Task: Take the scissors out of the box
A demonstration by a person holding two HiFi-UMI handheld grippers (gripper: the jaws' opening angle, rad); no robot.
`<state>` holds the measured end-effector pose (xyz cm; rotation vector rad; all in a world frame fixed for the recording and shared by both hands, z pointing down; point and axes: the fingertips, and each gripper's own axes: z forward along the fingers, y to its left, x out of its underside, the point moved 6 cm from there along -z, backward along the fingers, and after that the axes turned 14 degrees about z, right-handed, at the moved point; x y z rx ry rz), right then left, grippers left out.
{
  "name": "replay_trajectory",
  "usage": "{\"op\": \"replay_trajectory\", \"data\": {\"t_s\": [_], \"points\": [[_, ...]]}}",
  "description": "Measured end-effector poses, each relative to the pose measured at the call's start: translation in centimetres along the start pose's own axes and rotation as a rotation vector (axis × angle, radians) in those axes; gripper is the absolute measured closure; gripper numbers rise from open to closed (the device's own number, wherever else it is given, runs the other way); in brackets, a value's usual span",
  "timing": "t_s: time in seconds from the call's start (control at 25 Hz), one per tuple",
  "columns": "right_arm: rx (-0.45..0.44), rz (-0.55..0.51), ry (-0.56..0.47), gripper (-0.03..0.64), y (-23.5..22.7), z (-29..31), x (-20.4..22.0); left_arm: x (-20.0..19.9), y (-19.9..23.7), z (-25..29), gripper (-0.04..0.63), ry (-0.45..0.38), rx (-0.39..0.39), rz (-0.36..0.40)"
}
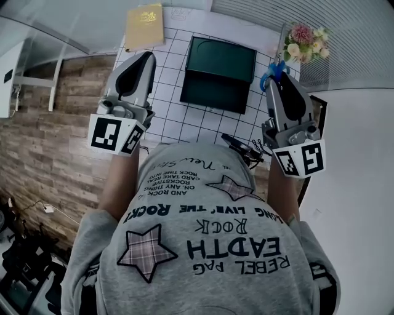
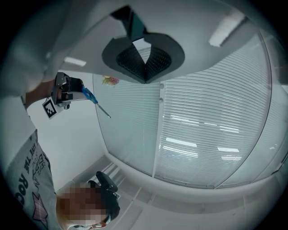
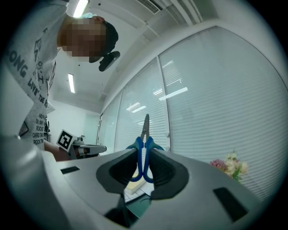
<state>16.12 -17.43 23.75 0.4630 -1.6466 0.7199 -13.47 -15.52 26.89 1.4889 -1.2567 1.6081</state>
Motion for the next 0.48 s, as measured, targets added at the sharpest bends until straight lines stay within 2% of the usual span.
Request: {"op": "replay_trajectory", "data": {"t_s": [0.48], "points": [[0.012, 0.005, -0.029, 0.522, -0.12, -0.49, -0.79, 0.04, -0.15, 0.09, 0.586, 0.002, 0.006, 0.002]]}}
